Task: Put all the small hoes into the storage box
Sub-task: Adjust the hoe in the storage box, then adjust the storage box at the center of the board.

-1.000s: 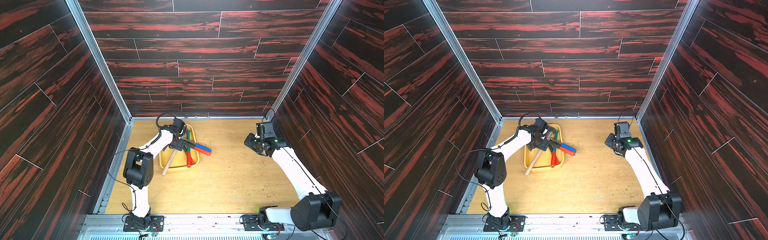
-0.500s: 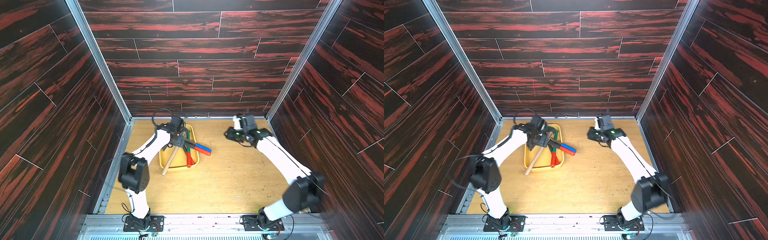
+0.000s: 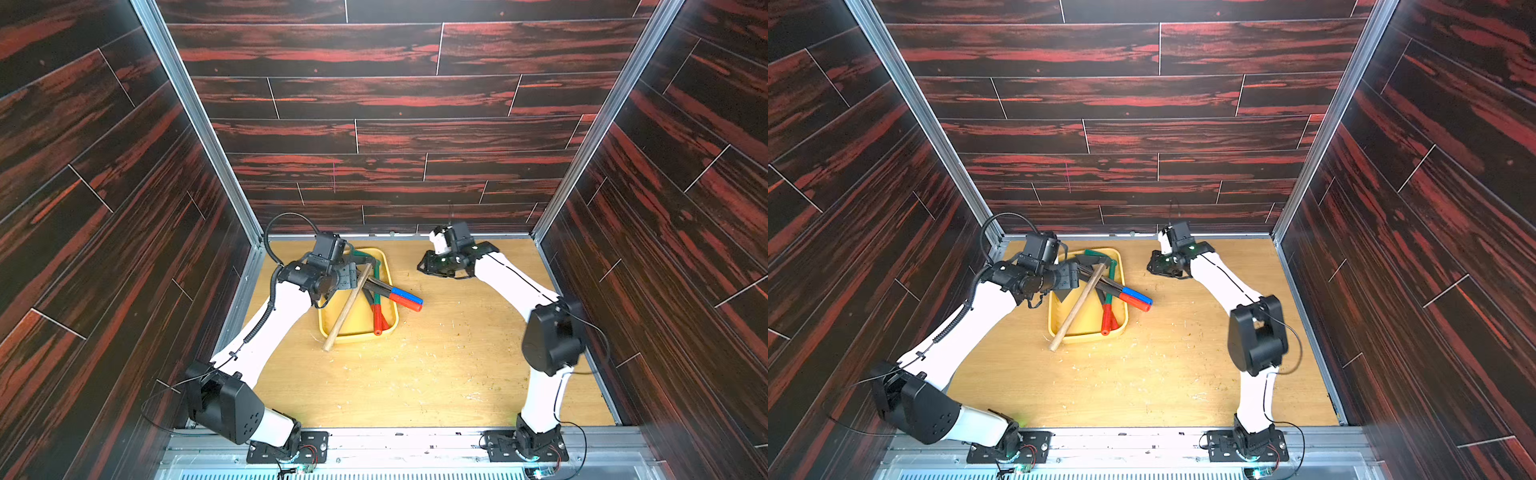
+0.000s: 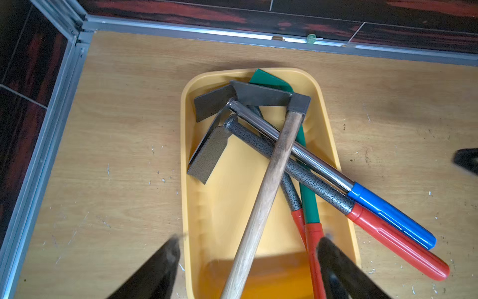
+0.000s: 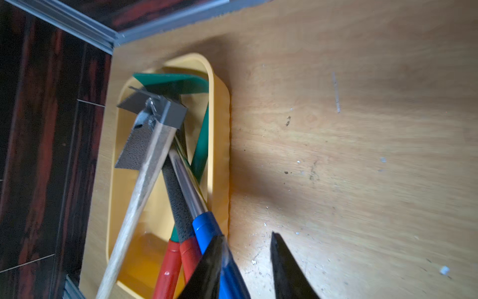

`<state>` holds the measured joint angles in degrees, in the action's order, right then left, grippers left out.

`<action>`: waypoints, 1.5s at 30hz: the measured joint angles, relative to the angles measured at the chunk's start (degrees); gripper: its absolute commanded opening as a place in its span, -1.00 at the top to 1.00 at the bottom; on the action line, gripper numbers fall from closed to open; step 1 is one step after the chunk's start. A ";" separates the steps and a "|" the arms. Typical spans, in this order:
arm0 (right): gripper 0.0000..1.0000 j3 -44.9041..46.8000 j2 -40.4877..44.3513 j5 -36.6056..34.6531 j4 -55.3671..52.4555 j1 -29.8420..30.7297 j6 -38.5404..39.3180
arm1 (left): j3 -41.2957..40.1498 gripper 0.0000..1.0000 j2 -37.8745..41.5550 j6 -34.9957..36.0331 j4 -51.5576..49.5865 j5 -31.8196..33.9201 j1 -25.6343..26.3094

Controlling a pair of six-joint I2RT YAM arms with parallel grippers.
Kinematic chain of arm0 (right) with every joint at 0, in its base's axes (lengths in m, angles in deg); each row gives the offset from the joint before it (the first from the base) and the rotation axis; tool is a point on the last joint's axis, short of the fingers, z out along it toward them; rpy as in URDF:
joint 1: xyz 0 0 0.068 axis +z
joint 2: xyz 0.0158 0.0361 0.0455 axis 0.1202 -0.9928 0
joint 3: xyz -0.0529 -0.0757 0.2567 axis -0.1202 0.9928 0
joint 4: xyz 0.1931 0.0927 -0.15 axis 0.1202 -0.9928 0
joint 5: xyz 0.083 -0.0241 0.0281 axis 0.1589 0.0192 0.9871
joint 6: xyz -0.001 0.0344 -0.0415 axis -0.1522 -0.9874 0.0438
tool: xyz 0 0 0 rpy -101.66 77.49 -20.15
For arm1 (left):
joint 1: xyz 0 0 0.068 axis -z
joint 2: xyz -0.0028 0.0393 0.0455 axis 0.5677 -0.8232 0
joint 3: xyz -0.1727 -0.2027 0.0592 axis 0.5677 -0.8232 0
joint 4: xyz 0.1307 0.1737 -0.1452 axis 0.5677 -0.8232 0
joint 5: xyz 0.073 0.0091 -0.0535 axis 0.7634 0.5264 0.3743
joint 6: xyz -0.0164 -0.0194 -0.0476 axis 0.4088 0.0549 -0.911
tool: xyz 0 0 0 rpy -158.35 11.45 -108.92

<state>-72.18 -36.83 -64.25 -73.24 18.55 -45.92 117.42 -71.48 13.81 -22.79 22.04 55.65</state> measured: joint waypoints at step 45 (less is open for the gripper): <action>0.31 4.00 -1.60 -15.93 -8.61 19.02 -0.94 | -1.77 -1.00 5.09 -5.09 -0.22 6.54 0.00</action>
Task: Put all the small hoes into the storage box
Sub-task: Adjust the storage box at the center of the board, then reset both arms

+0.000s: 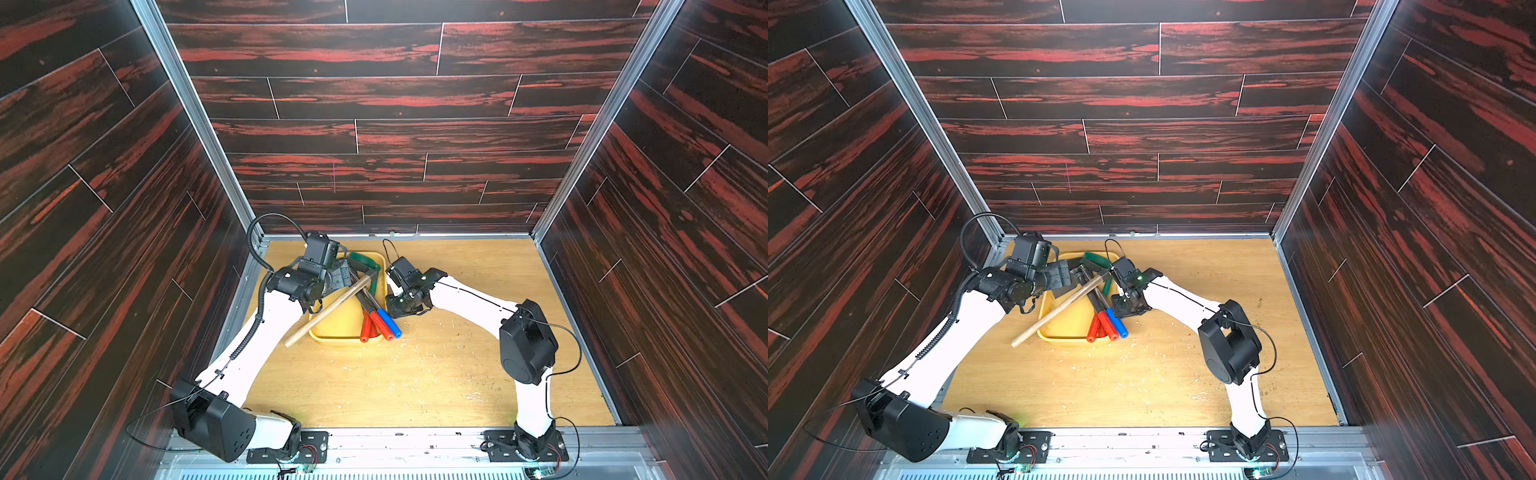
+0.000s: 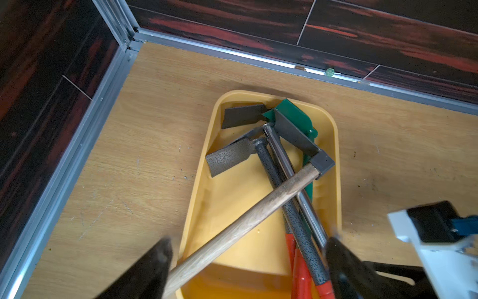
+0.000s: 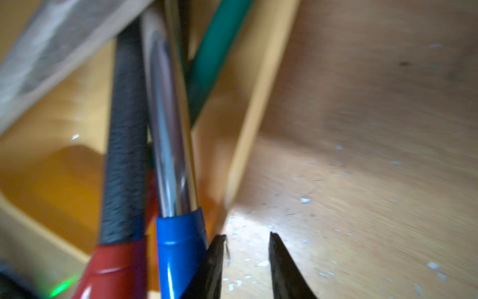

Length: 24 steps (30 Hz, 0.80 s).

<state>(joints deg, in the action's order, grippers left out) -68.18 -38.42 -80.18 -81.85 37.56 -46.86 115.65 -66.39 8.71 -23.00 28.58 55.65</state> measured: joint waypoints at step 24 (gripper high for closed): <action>-0.97 18.53 34.29 -47.28 7.85 -15.78 -0.96 | -9.09 -1.00 8.22 3.93 4.83 29.49 -0.66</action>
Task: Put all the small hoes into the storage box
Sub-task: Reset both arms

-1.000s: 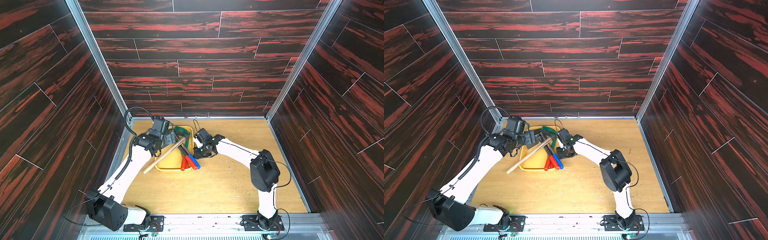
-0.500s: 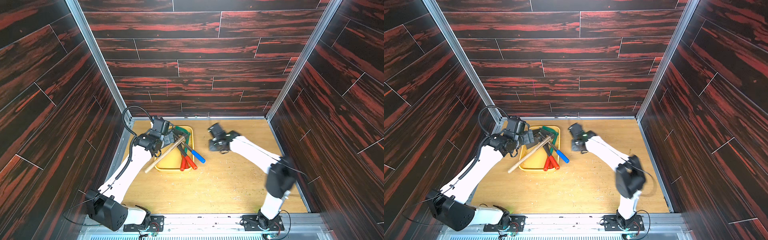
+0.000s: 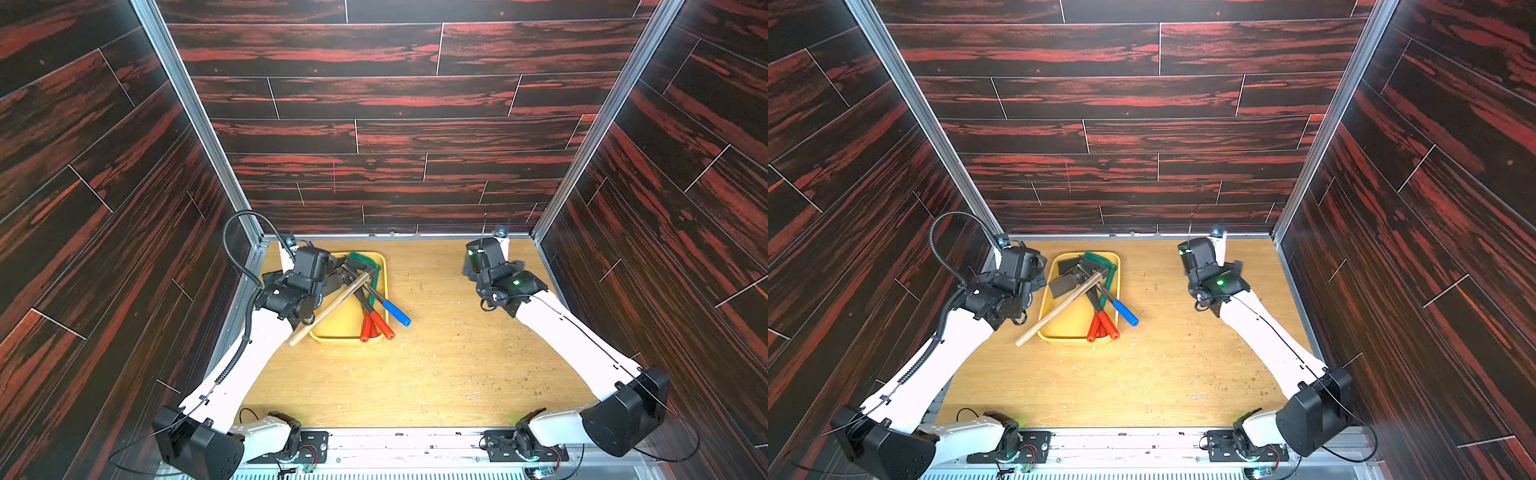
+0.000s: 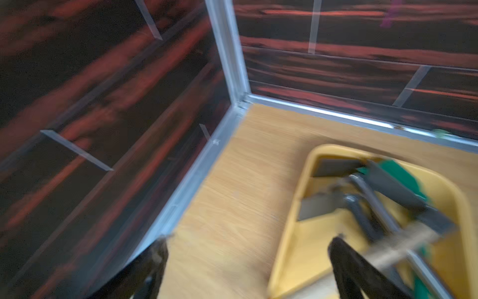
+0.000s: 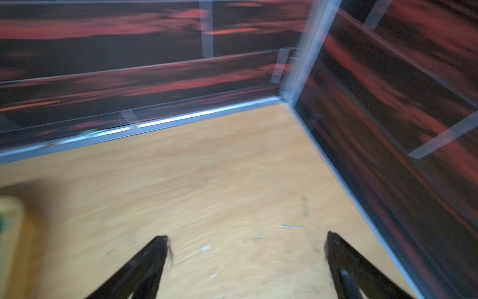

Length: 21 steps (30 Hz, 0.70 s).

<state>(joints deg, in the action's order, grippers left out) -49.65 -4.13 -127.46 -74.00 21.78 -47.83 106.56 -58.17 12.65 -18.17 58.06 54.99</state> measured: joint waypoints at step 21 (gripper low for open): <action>-0.97 18.49 15.13 42.10 15.45 -32.02 5.75 | -26.88 -1.00 18.14 9.97 24.92 -15.06 -25.55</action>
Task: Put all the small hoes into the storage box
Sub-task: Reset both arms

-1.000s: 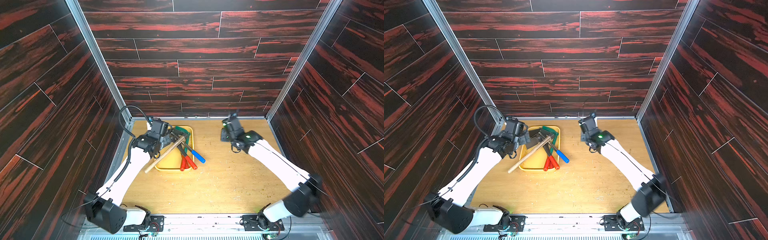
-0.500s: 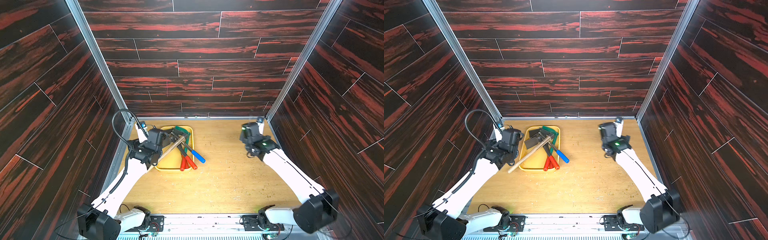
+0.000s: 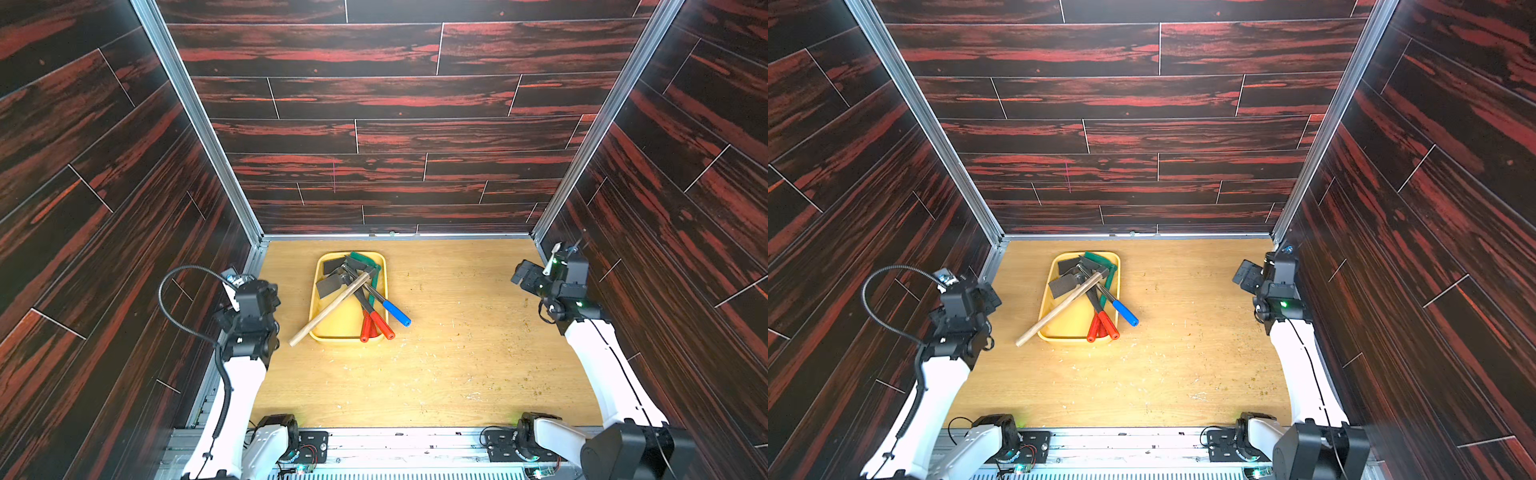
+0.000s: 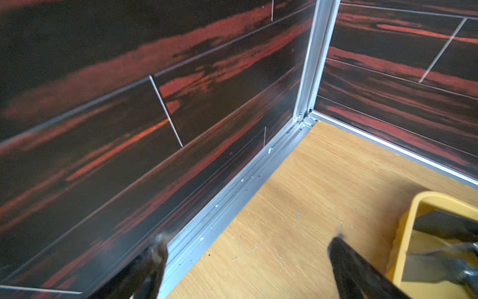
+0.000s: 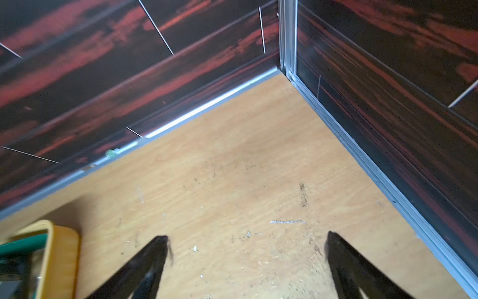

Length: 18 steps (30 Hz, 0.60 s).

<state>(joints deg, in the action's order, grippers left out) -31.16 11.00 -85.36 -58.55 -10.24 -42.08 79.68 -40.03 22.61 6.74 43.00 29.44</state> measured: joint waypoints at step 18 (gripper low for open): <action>-0.97 34.21 13.25 3.91 36.83 -2.91 1.99 | -18.69 -1.00 5.57 2.32 16.37 -13.11 -5.77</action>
<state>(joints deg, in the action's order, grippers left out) 3.05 24.24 -81.45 -21.72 -13.14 -40.09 60.99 -34.45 24.93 23.11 29.89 23.67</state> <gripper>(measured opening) 0.985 0.999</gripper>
